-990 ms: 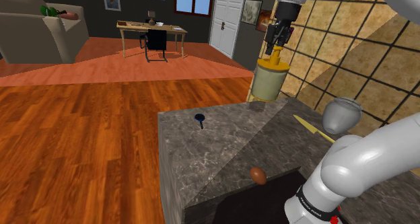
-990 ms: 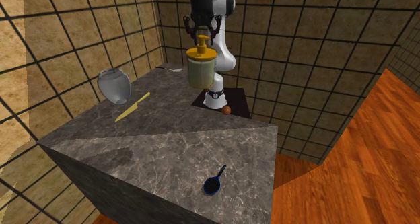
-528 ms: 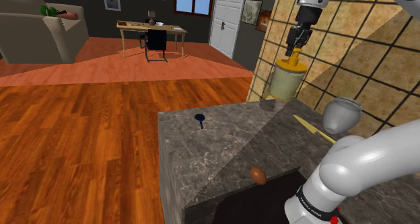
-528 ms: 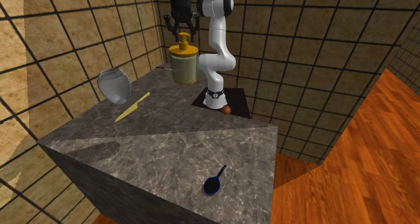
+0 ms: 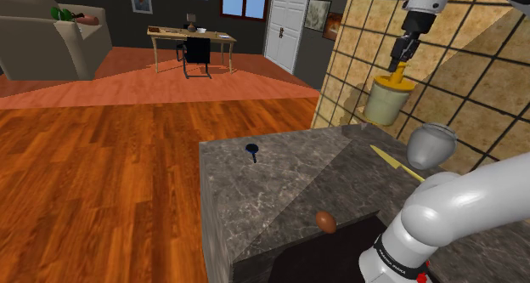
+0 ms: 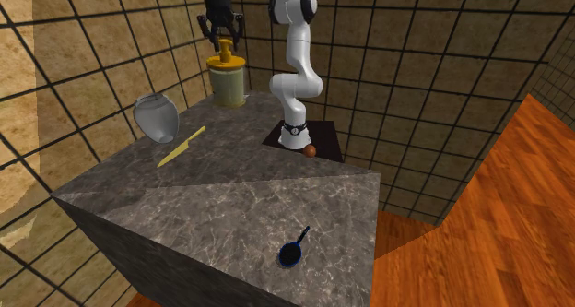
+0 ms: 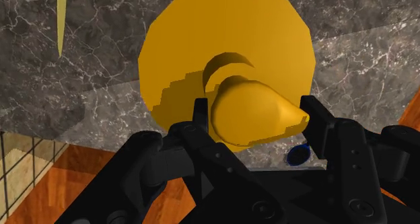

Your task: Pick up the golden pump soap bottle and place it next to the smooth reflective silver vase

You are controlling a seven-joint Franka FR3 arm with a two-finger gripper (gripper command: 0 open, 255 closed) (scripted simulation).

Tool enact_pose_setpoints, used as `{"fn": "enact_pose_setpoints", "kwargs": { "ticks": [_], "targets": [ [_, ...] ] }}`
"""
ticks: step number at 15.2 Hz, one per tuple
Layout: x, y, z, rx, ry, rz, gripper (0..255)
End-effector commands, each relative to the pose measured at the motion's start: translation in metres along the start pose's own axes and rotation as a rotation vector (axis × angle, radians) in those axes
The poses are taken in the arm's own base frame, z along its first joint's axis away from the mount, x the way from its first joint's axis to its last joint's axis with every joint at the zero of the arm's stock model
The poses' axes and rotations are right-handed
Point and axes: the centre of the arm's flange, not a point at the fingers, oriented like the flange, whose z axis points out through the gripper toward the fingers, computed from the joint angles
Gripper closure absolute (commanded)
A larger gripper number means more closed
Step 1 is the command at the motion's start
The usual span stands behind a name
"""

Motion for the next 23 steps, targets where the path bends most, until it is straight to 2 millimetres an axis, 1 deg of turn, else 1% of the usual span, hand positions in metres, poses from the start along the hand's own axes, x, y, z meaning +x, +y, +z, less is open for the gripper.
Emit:
{"fn": "enact_pose_setpoints", "kwargs": {
  "ticks": [1, 19, 23],
  "targets": [
    [-0.01, 0.024, 0.001, -0.001, 0.0, -0.002, 255],
    [-0.108, 0.241, -0.008, -0.001, 0.0, -0.002, 255],
    [-0.108, 0.241, 0.014, -0.001, 0.0, -0.002, 255]
  ]
}}
